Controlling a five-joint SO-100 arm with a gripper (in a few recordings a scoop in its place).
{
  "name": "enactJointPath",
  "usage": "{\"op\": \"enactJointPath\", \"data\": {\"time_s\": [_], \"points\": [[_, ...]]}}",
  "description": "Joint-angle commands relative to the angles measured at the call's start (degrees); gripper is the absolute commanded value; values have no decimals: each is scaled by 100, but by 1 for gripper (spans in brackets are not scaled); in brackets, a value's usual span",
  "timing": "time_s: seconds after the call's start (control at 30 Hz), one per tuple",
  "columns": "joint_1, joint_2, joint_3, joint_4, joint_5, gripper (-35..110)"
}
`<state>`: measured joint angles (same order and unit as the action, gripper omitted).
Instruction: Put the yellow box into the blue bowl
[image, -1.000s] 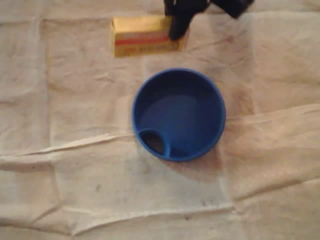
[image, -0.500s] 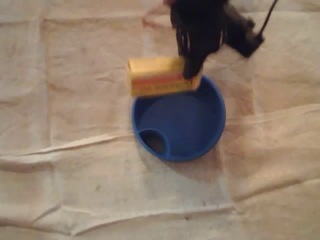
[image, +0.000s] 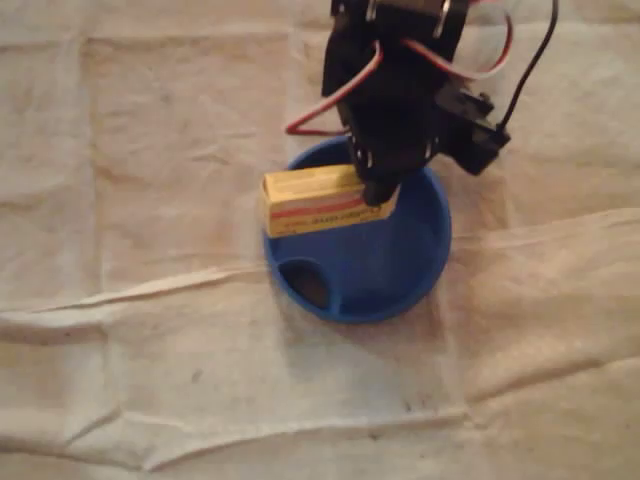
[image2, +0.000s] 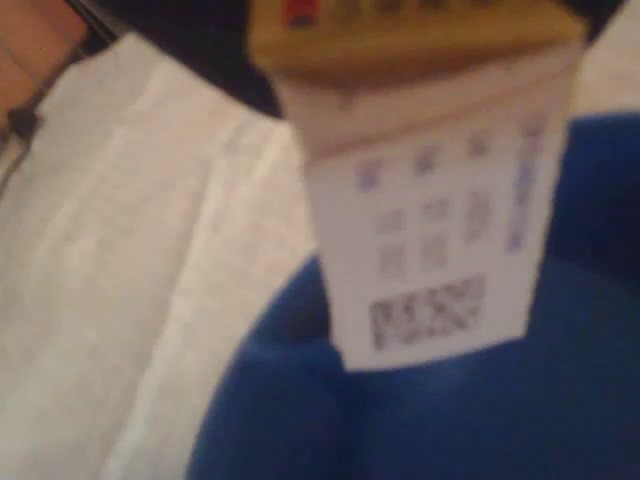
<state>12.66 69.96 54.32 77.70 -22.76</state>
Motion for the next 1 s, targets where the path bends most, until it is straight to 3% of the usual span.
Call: {"op": "enactJointPath", "data": {"time_s": [0.0, 0.17, 0.33, 0.57, 0.77, 0.97], "points": [[-26, 255, -220, -35, -9, 8], [-44, 272, -211, -26, -9, 18], [18, 281, -211, -26, -9, 20], [105, 281, -211, -18, -9, 15], [211, 290, -211, -18, -9, -1], [343, 606, -202, 70, -9, 0]]}}
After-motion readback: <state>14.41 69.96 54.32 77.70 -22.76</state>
